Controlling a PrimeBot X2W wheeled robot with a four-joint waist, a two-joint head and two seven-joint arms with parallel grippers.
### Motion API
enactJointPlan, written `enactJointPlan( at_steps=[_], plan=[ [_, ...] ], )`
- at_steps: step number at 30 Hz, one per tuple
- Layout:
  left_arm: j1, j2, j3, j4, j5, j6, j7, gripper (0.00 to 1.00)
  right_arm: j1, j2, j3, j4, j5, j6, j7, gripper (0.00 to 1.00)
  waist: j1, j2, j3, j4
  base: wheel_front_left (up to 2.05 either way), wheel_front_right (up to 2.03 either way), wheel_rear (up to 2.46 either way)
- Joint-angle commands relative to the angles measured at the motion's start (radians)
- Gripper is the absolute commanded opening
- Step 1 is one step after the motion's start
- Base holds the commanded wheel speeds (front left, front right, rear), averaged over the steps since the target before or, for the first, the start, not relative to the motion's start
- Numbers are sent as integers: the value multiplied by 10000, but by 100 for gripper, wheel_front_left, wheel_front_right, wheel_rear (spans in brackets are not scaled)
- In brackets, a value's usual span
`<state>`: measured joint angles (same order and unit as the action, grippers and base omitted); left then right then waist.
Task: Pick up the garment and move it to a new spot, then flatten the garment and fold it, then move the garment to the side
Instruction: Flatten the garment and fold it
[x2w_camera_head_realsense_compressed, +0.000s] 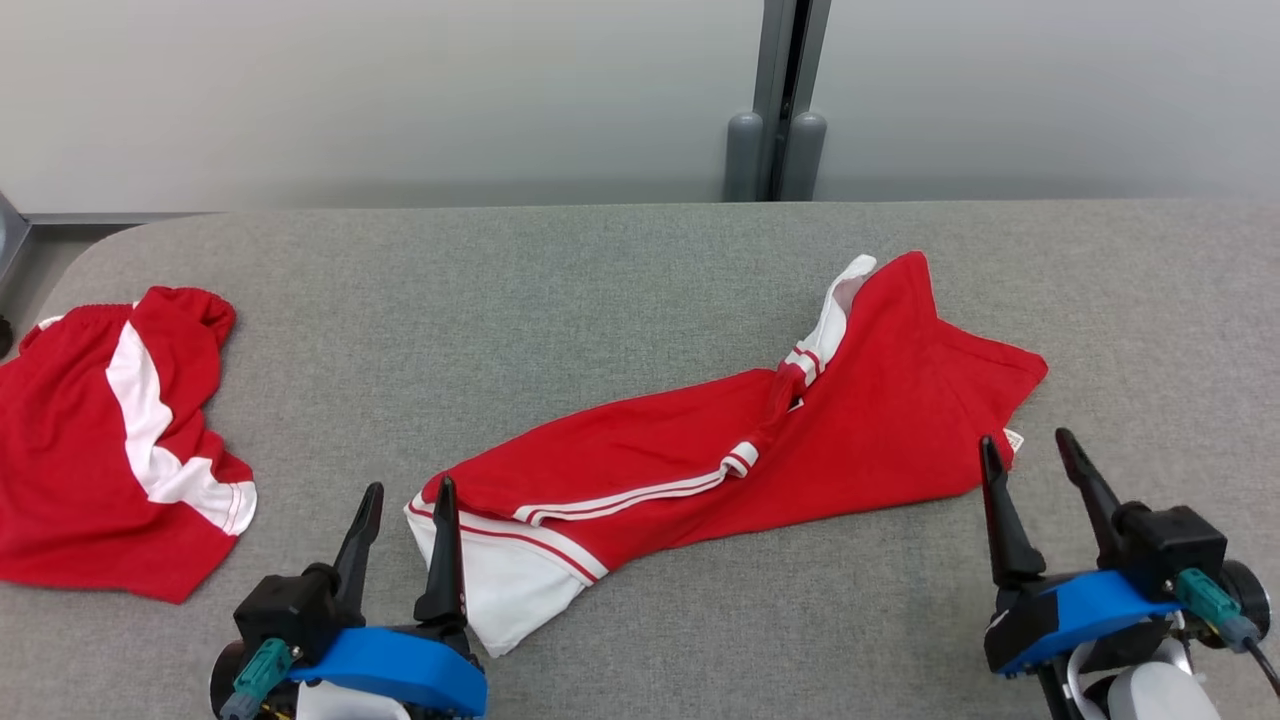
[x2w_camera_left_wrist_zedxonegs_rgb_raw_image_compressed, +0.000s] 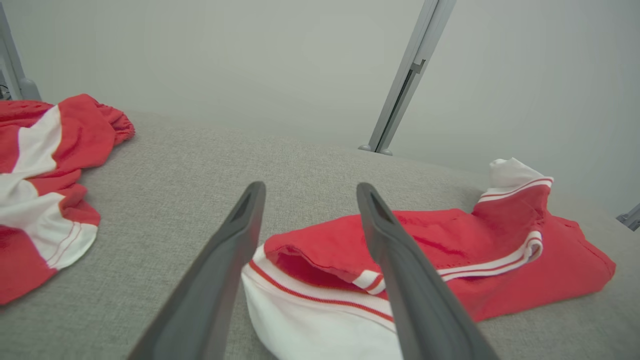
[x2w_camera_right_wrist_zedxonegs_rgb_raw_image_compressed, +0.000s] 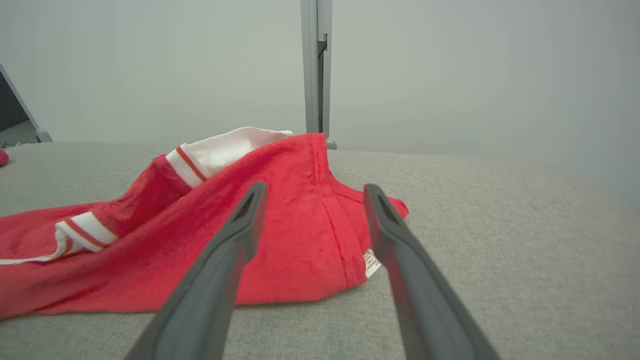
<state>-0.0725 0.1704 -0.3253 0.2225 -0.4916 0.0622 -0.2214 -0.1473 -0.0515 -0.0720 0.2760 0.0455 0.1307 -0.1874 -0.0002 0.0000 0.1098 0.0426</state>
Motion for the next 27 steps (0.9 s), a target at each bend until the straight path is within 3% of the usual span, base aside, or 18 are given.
enactJointPlan(
  at_steps=[1, 8, 27],
  plan=[
    [72, -9, 59, 37, -27, 33, -46, 100, 144, 14, 42, -71, 51, 1, -55, 100, 2, 0, -40, -27, 0, 0, 0],
    [374, -29, 188, 276, -153, 29, -232, 100, 672, 11, 585, -347, 600, 1, -200, 100, 2, 0, -291, -65, 0, 0, 0],
    [523, -16, 234, 380, -82, 14, -384, 100, 676, 12, 521, -240, 689, 1, -185, 100, 2, 0, -445, 35, 0, 0, 0]
  ],
)
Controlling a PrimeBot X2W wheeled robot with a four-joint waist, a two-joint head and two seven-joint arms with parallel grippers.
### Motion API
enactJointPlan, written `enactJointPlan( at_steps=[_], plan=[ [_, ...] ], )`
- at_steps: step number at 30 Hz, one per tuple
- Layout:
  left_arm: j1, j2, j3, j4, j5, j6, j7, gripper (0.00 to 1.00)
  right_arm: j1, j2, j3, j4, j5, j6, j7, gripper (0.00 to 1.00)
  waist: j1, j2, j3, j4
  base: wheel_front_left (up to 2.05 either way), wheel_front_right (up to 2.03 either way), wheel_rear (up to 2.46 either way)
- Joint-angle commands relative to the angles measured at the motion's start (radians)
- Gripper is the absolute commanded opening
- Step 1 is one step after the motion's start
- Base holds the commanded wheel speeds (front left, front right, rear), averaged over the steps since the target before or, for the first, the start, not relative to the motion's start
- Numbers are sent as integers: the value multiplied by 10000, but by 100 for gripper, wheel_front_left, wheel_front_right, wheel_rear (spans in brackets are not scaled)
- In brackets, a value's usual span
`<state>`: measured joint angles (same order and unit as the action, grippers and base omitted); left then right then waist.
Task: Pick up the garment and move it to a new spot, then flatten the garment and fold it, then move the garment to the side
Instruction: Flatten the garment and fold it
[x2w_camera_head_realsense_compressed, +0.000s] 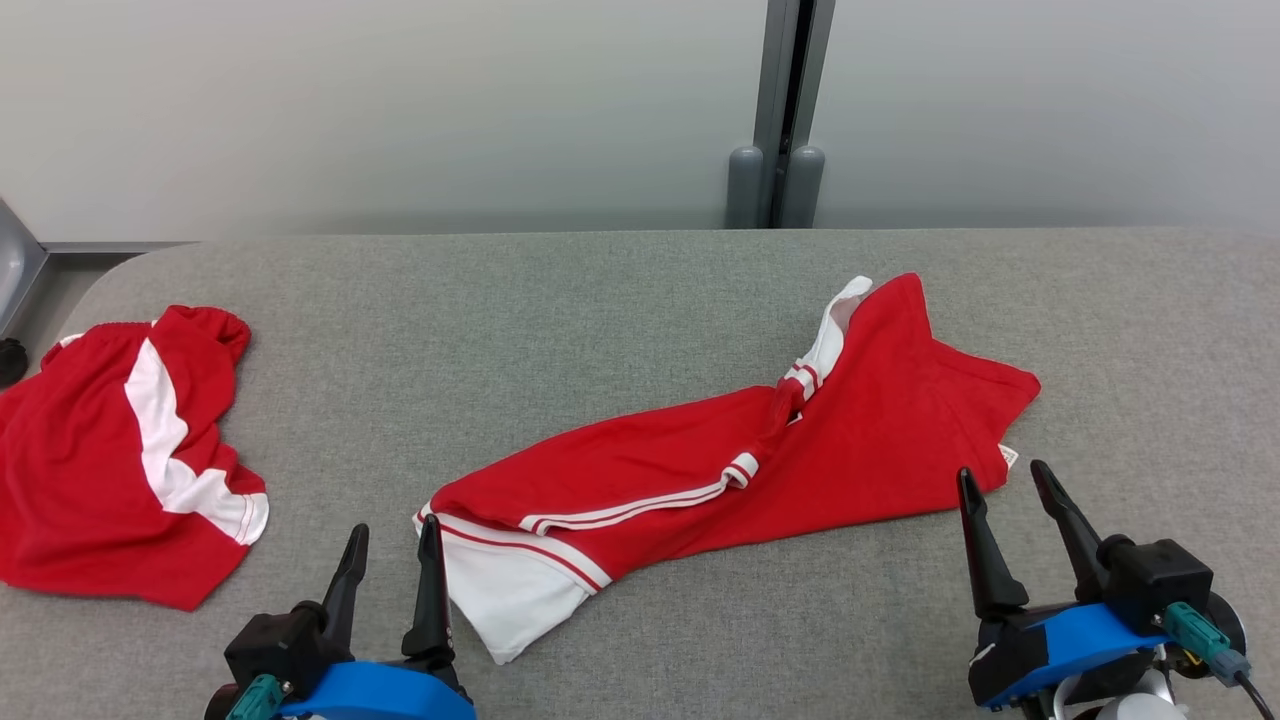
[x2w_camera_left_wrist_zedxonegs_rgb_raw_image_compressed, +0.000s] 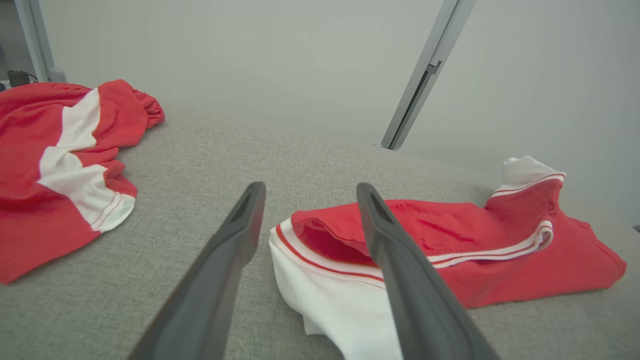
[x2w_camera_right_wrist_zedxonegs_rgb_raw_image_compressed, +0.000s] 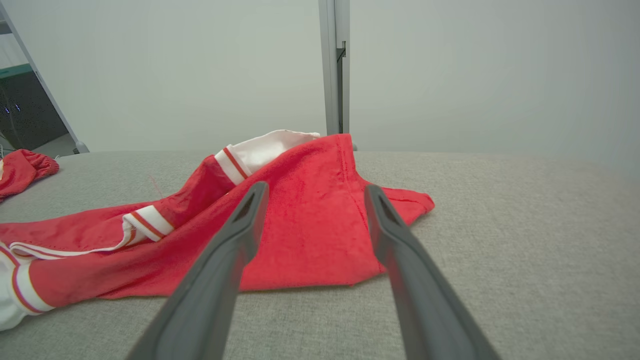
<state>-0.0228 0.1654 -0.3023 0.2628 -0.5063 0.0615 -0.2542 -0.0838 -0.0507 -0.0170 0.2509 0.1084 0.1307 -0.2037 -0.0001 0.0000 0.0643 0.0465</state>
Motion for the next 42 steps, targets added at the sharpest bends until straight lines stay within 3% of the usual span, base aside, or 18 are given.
enactJointPlan(
  at_steps=[1, 4, 15, 22, 23, 24, 26, 31, 42],
  plan=[
    [22, 39, -8, -35, 72, 21, -59, 100, 30, 4, -41, 10, 54, 1, -28, 100, 1, 0, 20, -6, 0, 0, 0],
    [79, 25, -97, -12, 21, 22, 91, 100, 17, 4, -78, -22, 32, 1, -59, 100, 1, 0, 56, -4, 0, 0, 0],
    [543, -131, -646, 316, -1036, -434, 2367, 100, -175, 5, -168, 23, -108, 1, 2, 100, 1, 0, 428, -171, 0, 0, 0],
    [266, -256, -631, 706, -1321, -708, 2353, 100, -340, 3, -380, 315, -225, 1, 133, 100, 1, 0, 581, -397, 0, 0, 0],
    [234, -268, -650, 738, -1356, -755, 2340, 84, -372, 3, -479, 411, -265, 1, 167, 100, 1, 0, 604, -407, 0, 0, 0],
    [203, -286, -670, 778, -1398, -805, 2338, 48, -437, 3, -610, 523, -354, 1, 246, 100, 1, 0, 630, -411, 0, 0, 0],
    [119, -311, -711, 830, -1426, -888, 2310, 0, -615, 5, -850, 830, -568, 1, 358, 100, 1, 0, 700, -396, 0, 0, 0],
    [-111, -306, -703, 846, -1323, -922, 2021, 0, -1416, 4, -1423, 1963, -718, 1, 665, 100, 1, 0, 937, -190, 0, 0, 0],
    [-436, -267, -693, 853, -1175, -870, 1623, 0, -3061, -1, -1637, 4692, -461, 1, 1282, 100, 1, 0, 1271, 262, 0, 0, 0]
  ],
)
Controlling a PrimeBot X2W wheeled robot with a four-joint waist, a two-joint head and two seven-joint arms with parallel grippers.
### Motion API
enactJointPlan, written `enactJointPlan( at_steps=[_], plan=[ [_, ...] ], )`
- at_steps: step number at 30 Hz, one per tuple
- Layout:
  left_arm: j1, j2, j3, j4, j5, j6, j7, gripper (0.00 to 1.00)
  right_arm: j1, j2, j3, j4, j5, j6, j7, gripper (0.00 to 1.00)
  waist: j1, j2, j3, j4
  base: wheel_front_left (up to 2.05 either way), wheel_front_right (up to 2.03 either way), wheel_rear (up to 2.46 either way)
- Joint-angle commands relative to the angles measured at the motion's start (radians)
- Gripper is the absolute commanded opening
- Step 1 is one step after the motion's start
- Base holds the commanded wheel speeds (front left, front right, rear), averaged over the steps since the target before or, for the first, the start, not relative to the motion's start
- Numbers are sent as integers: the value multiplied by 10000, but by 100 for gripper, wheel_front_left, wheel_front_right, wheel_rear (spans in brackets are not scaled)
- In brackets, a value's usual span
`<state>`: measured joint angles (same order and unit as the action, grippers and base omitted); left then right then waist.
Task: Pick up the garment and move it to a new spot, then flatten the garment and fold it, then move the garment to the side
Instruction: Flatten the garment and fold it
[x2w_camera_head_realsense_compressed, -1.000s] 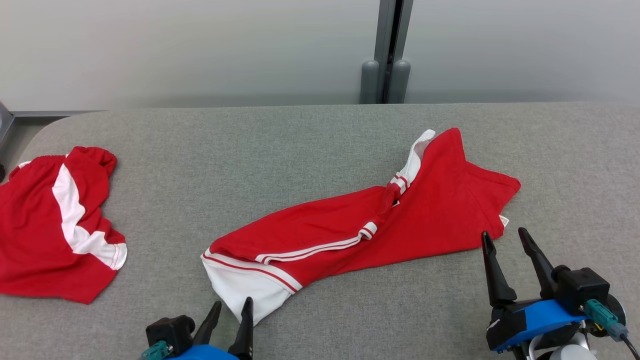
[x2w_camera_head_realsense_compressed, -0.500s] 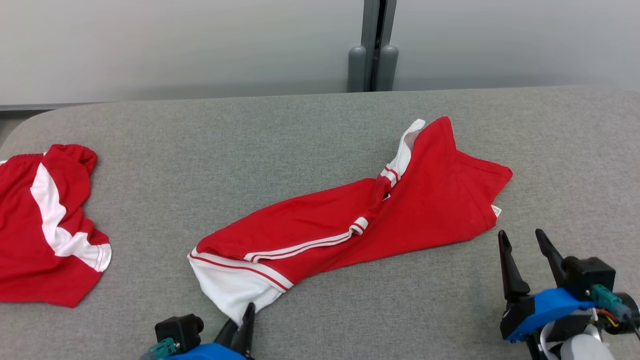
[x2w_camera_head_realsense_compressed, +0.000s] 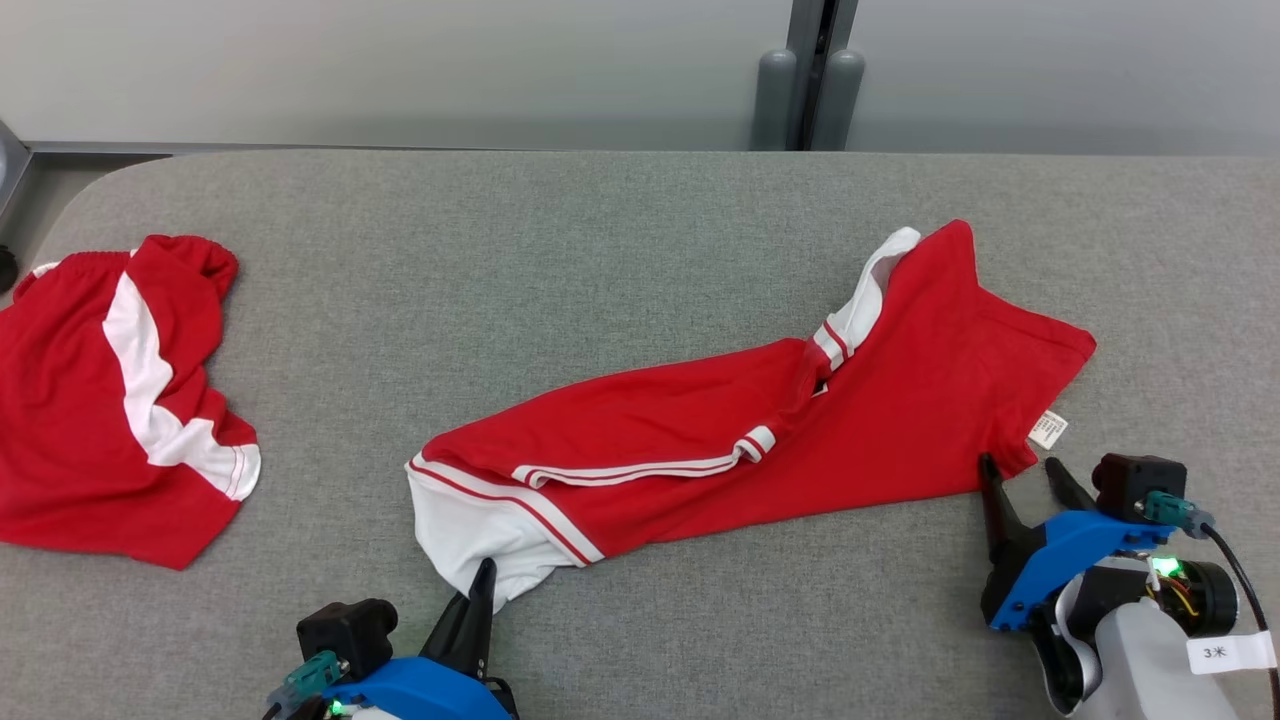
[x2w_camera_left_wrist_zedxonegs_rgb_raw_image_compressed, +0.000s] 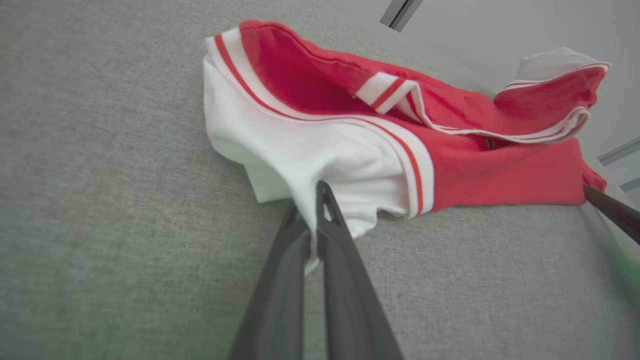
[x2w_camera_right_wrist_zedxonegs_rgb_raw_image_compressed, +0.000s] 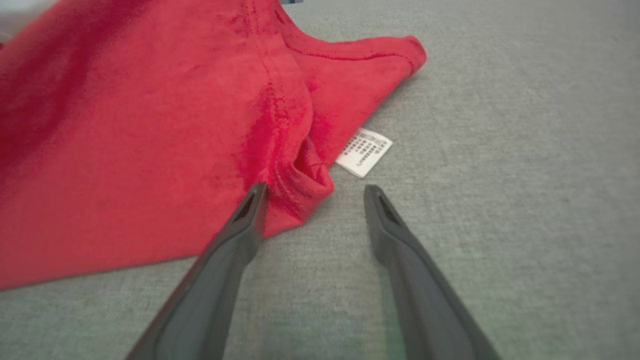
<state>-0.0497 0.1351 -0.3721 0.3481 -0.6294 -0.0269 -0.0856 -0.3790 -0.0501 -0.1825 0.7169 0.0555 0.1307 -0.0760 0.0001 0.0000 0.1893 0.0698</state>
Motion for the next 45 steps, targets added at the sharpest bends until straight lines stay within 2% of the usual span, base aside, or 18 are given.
enactJointPlan(
  at_steps=[1, 5, 9, 11, 12, 15, 21, 28, 33, 35, 37, 40, 42, 43, 45],
  plan=[
    [-175, 27, 4, 4, 37, 16, -84, 0, -187, -7, 121, 214, 192, 1, 23, 100, -1, 0, 19, 51, 0, 0, 0],
    [-151, 56, 39, 19, -6, 63, -130, 0, -243, 10, 856, 664, 790, 2, -61, 100, -1, 0, -3, 44, 0, 0, 0],
    [-129, 106, 84, -12, -44, 88, -167, 0, -355, 3, 1427, 677, 900, 2, -342, 100, -1, 0, -23, -57, 0, 0, 0],
    [-156, 130, 71, -38, -39, 75, -164, 0, -406, 1, 1529, 630, 874, 3, -474, 83, -1, 0, -30, -93, 0, 0, 0],
    [-172, 136, 62, -51, -42, 77, -155, 0, -409, 1, 1582, 593, 974, 3, -515, 82, -1, 0, -37, -108, 0, 0, 0],
    [-164, 165, 55, -82, -73, 96, -145, 0, -327, -2, 1706, 420, 1038, 1, -684, 91, -1, 0, -58, -150, 0, 0, 0],
    [-74, 198, 22, -141, -107, 163, -110, 0, -82, -6, 1829, -114, 977, 1, -697, 100, -1, 0, -98, -199, 0, 0, 0],
    [-68, 227, -21, -191, -119, 190, -143, 0, 56, -3, 1661, -675, 882, 1, -343, 100, -1, 0, -110, -174, 0, 0, 0],
    [-82, 245, -32, -211, -160, 201, -157, 0, 78, -5, 1472, -592, 836, 1, 79, 100, -1, 0, -63, -141, 0, 0, 0],
    [-124, 268, -31, -219, -171, 200, -167, 0, -16, -9, 1402, -545, 728, 1, 75, 82, -1, 0, -37, -126, 0, 0, 0],
    [-159, 283, -29, -226, -168, 207, -195, 0, -117, -9, 1319, -542, 716, 1, 6, 50, -1, 0, -19, -115, 0, 0, 0],
    [-167, 296, -30, -234, -187, 232, -225, 0, -206, -8, 1258, -475, 701, 1, 45, 35, -1, 0, -3, -109, 0, 0, 0],
    [-164, 297, -29, -236, -216, 223, -231, 0, -273, -8, 1201, -460, 653, 1, 50, 16, -1, 0, -2, -105, 0, 0, 0],
    [-170, 290, -3, -256, -231, 193, -264, 0, -296, -8, 1175, -473, 672, 1, 16, 0, -1, 0, -4, -106, 0, 0, 0],
    [-223, 305, 52, -311, -275, 162, -347, 0, -318, -8, 1143, -558, 816, 1, -117, 0, -1, 0, -9, -114, 0, 0, 0]
  ],
)
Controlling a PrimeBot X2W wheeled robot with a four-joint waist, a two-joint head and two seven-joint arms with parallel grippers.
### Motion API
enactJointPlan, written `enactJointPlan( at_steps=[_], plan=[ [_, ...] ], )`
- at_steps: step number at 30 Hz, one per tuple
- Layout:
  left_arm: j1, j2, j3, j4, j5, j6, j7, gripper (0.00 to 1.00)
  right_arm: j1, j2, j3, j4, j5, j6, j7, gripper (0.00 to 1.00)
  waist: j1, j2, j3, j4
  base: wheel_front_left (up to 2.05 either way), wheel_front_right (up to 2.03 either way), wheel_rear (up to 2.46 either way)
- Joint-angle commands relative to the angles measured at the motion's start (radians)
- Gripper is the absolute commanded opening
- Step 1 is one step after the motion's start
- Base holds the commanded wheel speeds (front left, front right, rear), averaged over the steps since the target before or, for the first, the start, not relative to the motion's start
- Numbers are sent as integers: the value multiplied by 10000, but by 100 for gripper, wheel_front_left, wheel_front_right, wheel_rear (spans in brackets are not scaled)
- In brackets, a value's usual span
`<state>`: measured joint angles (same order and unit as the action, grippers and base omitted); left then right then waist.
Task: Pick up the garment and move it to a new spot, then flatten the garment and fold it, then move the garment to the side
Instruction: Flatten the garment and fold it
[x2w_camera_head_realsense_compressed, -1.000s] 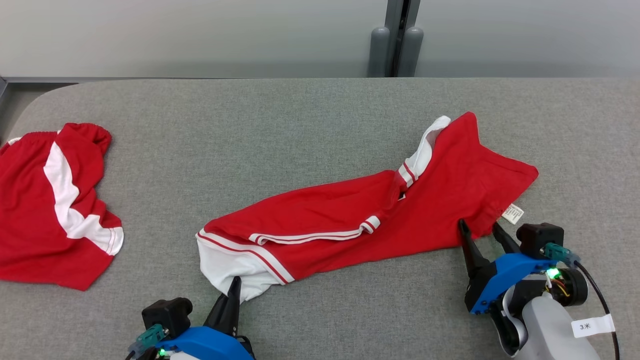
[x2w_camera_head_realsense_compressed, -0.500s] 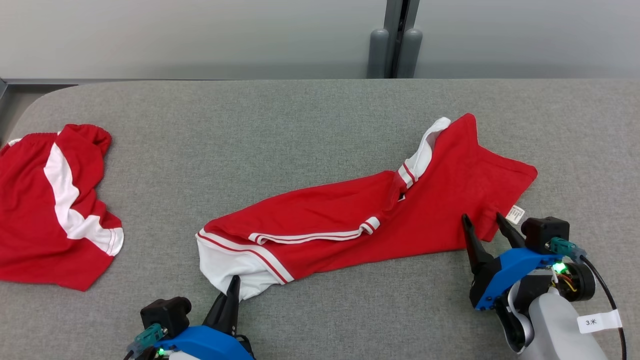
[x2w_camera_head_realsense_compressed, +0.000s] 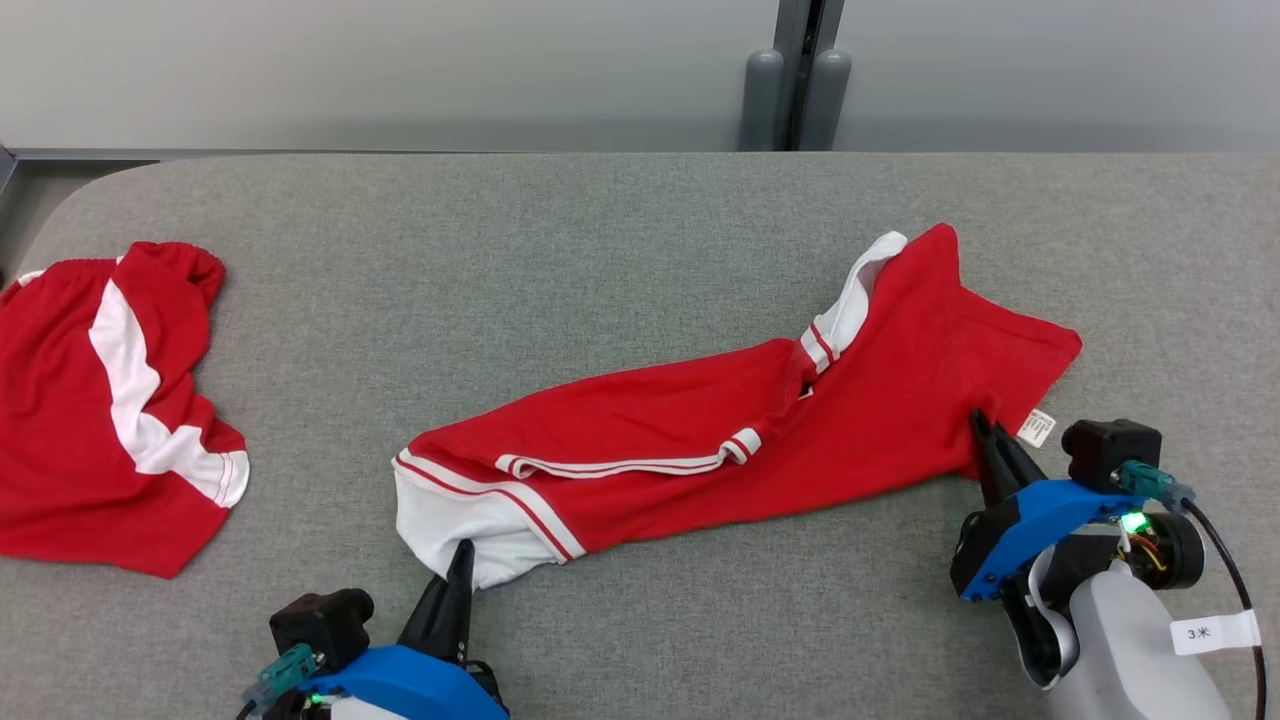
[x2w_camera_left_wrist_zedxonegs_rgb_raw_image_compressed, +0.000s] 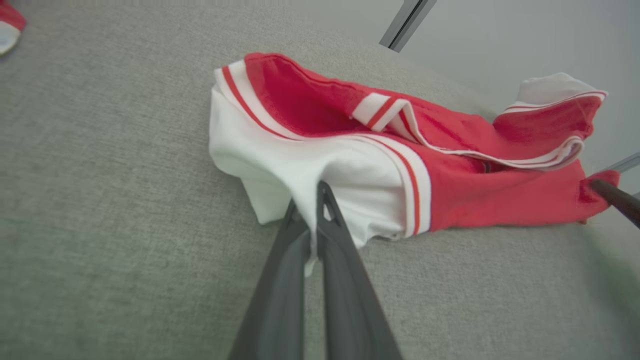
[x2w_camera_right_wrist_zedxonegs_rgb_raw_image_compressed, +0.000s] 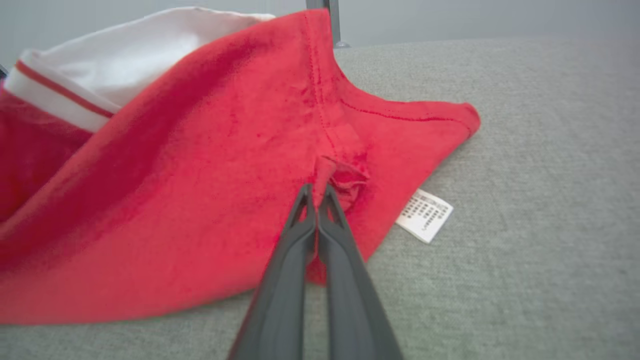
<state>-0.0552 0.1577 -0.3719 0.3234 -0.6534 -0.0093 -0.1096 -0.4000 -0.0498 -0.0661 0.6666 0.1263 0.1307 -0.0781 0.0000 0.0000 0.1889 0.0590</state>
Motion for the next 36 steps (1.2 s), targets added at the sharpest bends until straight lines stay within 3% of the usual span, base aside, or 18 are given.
enactJointPlan(
  at_steps=[1, 8, 14, 27, 33, 36],
  plan=[
    [-194, 77, 88, -108, -74, -43, -152, 0, -120, -12, -7, -115, 173, 1, -159, 0, 0, 0, -11, -13, 0, 0, 0],
    [-490, -58, 478, -1280, -852, -534, -252, 0, -7, -15, 18, -1176, 927, 1, -608, 0, 0, 0, -278, -96, 0, 0, 0],
    [-940, 291, 926, -3546, -1519, -725, 145, 0, 363, -13, 20, -3469, 1246, 1, -432, 0, 0, 0, -743, -279, 0, 0, 0],
    [-2598, 1553, 1761, -8825, -1967, 6, 2171, 0, 767, -13, -565, -10359, 834, 1, 1630, 0, 0, 0, -1403, -899, 0, 0, 0],
    [-4164, 2122, 2079, -9817, -2186, 333, 3366, 0, 292, -14, -954, -12054, 610, 1, 2585, 0, 0, 0, -1222, -1063, 0, 0, 0],
    [-5124, 2373, 2147, -9774, -2282, 460, 3956, 0, -116, -103, -1150, -12339, 516, 1, 3017, 0, 0, 0, -963, -1114, 0, 0, 0]
  ],
)
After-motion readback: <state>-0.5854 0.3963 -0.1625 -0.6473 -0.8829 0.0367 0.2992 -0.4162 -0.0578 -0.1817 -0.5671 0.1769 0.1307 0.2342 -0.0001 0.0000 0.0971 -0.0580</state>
